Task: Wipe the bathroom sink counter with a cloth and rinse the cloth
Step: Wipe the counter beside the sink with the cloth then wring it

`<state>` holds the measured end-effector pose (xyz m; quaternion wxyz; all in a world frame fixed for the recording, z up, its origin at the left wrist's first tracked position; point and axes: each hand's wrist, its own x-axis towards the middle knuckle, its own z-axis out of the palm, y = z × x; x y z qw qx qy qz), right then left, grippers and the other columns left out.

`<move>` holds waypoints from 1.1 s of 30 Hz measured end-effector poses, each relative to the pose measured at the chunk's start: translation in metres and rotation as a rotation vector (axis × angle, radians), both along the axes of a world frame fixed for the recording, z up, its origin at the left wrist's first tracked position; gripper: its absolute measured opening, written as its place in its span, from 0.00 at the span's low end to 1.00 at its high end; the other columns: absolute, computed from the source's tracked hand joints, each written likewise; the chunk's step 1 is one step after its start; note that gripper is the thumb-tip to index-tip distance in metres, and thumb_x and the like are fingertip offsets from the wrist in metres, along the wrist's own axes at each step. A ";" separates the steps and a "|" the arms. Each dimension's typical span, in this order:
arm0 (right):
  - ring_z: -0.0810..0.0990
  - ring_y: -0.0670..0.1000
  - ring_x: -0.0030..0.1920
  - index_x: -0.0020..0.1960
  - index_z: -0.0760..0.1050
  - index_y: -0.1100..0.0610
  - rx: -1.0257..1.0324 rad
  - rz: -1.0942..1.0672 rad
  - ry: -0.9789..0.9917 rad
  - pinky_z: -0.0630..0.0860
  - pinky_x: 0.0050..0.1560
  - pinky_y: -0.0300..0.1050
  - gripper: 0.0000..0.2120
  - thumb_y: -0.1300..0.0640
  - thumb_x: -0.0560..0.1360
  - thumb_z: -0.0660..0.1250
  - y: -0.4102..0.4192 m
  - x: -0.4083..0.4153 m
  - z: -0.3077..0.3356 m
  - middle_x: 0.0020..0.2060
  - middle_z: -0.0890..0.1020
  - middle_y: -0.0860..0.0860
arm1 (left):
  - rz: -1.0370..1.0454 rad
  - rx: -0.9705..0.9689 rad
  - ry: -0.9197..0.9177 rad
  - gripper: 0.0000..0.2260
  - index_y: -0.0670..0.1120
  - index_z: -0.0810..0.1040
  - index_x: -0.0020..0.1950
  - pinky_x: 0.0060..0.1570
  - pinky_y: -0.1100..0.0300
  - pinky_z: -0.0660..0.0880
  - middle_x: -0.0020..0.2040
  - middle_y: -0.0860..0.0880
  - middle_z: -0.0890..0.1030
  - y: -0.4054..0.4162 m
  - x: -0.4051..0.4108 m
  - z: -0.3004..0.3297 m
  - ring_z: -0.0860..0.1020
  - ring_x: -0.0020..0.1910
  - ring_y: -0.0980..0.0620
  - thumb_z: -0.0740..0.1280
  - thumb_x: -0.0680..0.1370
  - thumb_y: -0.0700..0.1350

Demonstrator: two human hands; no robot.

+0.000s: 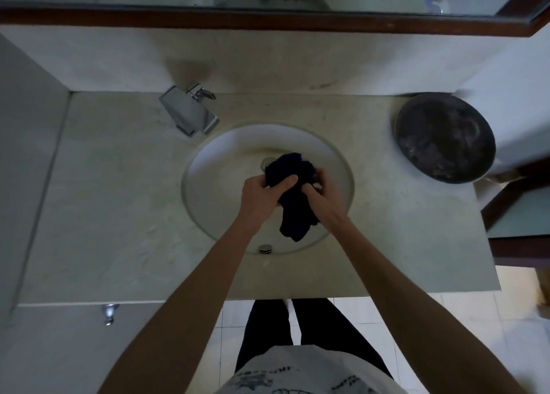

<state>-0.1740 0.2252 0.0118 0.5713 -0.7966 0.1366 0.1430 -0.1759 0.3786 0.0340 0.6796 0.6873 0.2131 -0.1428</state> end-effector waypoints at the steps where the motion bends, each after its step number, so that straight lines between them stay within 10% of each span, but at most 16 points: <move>1: 0.80 0.50 0.54 0.67 0.71 0.54 -0.126 0.008 -0.090 0.80 0.51 0.45 0.19 0.53 0.78 0.67 -0.005 -0.003 0.000 0.56 0.79 0.49 | 0.062 0.022 0.035 0.10 0.44 0.84 0.47 0.46 0.46 0.84 0.46 0.43 0.86 -0.006 0.002 -0.001 0.86 0.45 0.49 0.79 0.72 0.48; 7: 0.73 0.52 0.66 0.79 0.54 0.51 -0.371 0.445 -0.215 0.73 0.63 0.47 0.47 0.41 0.69 0.74 -0.014 -0.007 -0.008 0.72 0.67 0.51 | 0.305 -0.059 0.250 0.23 0.38 0.80 0.57 0.42 0.55 0.84 0.48 0.45 0.84 -0.040 0.022 0.008 0.85 0.41 0.52 0.80 0.69 0.50; 14: 0.81 0.45 0.35 0.68 0.72 0.49 -0.265 0.314 -0.210 0.75 0.32 0.33 0.17 0.51 0.79 0.65 -0.032 0.074 0.030 0.42 0.82 0.45 | 0.131 0.209 0.089 0.21 0.43 0.75 0.37 0.30 0.67 0.67 0.32 0.51 0.75 -0.048 0.047 0.026 0.71 0.26 0.62 0.68 0.79 0.59; 22: 0.76 0.64 0.63 0.75 0.68 0.58 -0.791 0.931 -0.791 0.70 0.66 0.58 0.30 0.65 0.73 0.67 -0.007 0.255 0.012 0.65 0.77 0.61 | -0.069 0.411 0.143 0.14 0.50 0.74 0.44 0.48 0.60 0.69 0.41 0.52 0.75 -0.033 0.031 -0.011 0.69 0.36 0.62 0.58 0.84 0.55; 26: 0.66 0.60 0.73 0.79 0.59 0.52 -0.997 1.290 -0.645 0.61 0.73 0.57 0.36 0.58 0.75 0.71 -0.020 0.276 -0.035 0.75 0.66 0.55 | -0.092 0.532 0.105 0.20 0.41 0.82 0.45 0.47 0.62 0.68 0.47 0.47 0.72 -0.040 -0.002 -0.046 0.72 0.44 0.56 0.58 0.85 0.51; 33: 0.61 0.58 0.76 0.79 0.59 0.52 -0.891 1.187 -0.581 0.57 0.74 0.60 0.44 0.37 0.68 0.65 -0.066 0.258 -0.061 0.76 0.64 0.53 | -0.147 0.523 0.340 0.21 0.45 0.84 0.59 0.61 0.61 0.63 0.66 0.44 0.73 -0.035 -0.024 -0.080 0.75 0.64 0.46 0.57 0.85 0.56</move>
